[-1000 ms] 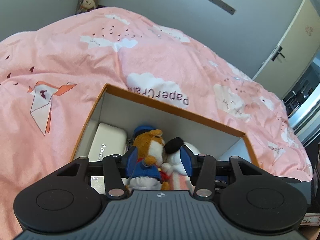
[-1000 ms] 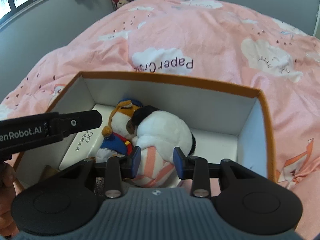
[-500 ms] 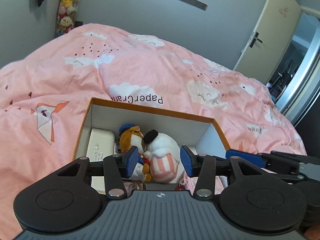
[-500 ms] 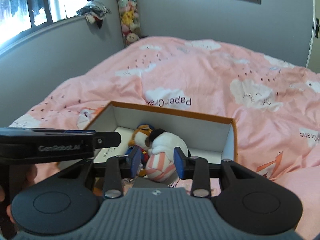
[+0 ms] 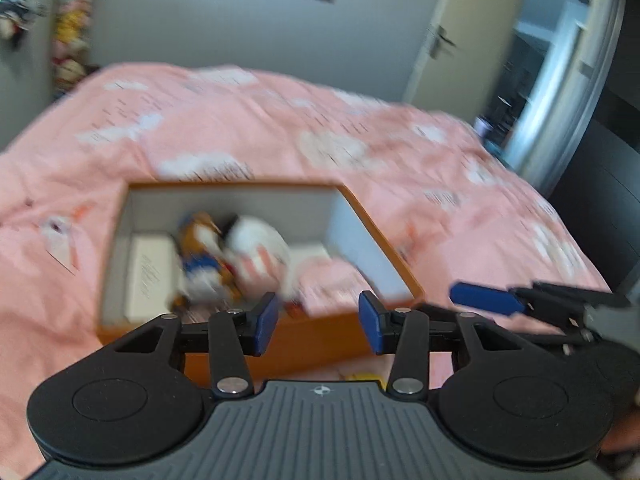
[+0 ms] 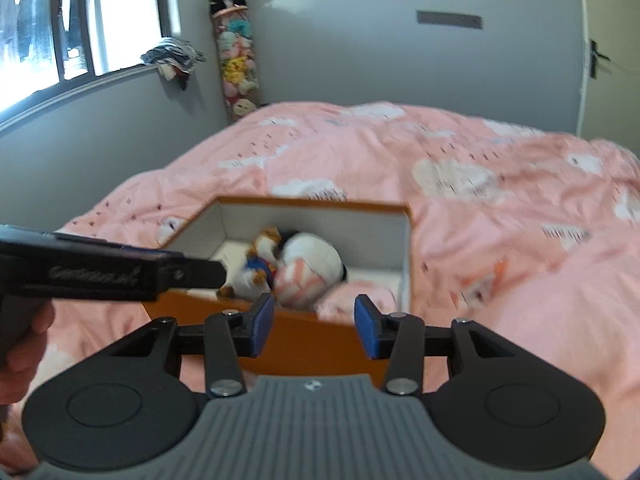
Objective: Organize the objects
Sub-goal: 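Move both grippers to the yellow tape measure and crocheted fruit keychain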
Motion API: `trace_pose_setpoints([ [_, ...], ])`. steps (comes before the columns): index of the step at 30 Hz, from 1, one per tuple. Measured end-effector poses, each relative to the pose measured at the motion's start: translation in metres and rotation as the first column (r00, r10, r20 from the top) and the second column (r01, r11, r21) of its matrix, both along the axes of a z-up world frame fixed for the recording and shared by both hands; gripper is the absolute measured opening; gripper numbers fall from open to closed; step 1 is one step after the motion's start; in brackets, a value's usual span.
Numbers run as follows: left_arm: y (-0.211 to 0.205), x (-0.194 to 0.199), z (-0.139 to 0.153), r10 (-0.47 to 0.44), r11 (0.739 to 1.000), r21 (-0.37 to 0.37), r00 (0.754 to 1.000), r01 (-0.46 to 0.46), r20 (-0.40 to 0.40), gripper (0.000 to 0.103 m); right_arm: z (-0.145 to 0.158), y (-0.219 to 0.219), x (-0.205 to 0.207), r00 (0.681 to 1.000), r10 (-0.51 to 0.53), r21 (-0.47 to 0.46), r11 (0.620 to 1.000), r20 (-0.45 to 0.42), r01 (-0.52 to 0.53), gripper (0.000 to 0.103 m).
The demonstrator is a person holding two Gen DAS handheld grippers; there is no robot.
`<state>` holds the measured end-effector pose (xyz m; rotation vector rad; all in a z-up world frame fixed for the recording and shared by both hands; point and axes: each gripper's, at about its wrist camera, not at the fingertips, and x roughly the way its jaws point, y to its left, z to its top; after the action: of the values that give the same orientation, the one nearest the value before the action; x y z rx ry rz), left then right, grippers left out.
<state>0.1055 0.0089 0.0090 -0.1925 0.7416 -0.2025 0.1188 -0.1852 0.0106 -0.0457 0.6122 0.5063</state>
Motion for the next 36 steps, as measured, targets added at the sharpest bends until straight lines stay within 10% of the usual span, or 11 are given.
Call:
trace_pose_setpoints([
  [26, -0.027, -0.002, -0.109, -0.087, 0.996, -0.009, 0.945, 0.089, -0.315, 0.044, -0.13, 0.006, 0.008, 0.907, -0.024, -0.151, 0.988, -0.42, -0.044, 0.05],
  [36, -0.034, 0.018, -0.108, -0.109, 0.99, -0.116, 0.957, 0.08, -0.267, 0.051, -0.085, -0.021, -0.005, 0.963, -0.168, -0.231, 0.966, -0.21, 0.118, 0.044],
])
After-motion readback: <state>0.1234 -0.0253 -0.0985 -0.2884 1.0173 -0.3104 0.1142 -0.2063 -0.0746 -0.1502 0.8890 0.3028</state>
